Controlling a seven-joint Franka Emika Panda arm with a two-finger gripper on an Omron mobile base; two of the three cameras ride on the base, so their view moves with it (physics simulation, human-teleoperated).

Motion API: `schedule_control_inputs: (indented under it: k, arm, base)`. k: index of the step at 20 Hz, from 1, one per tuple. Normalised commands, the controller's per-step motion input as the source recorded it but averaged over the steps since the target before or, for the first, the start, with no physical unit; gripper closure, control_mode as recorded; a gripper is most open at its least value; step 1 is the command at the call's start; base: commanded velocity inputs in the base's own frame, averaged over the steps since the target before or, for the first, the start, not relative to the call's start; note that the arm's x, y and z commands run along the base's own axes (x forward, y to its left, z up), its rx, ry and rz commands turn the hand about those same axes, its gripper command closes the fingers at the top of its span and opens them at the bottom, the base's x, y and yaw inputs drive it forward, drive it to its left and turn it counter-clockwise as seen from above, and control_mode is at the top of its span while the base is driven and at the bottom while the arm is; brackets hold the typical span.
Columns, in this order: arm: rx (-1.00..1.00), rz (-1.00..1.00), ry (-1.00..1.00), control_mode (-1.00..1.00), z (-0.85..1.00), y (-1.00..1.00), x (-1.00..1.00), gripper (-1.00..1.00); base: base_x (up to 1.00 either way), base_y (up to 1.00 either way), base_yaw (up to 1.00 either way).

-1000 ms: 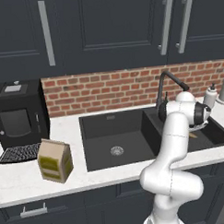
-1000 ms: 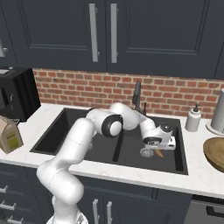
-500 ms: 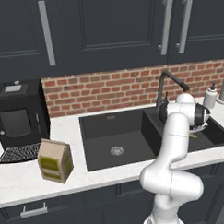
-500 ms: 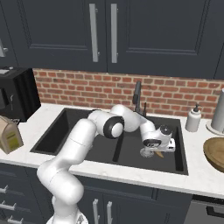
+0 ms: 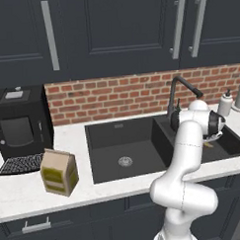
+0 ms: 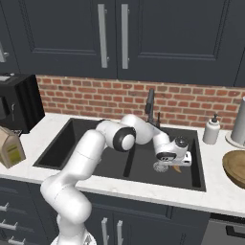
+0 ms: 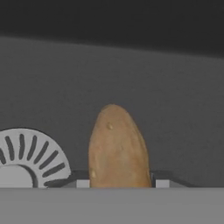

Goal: Pick the sweet potato from the sink and place it in the bowl. Then pick the bowl and place it in the microwave. Then close the microwave door and press the start button.

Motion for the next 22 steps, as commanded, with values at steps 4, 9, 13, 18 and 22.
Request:
schedule_control_inputs:
  k: [4,9,13,18,22]
  arm:
    - [0.01,0.0,0.0,-1.0,0.0,0.04,-0.24,1.0]
    - [0.03,0.0,-0.09,-1.0,0.5,0.0,-0.58,1.0]
    - [0.0,0.0,-0.35,-1.0,1.0,0.0,-0.75,1.0]
    - [0.0,0.0,-0.3,-1.0,1.0,0.0,-0.73,1.0]
    - [0.0,0.0,-0.19,-1.0,1.0,0.04,-0.69,1.0]
  base:
    - [0.0,0.0,0.0]
    - [0.0,0.0,0.0]
    - [0.0,0.0,0.0]
    - [0.0,0.0,0.0]
    - [0.0,0.0,0.0]
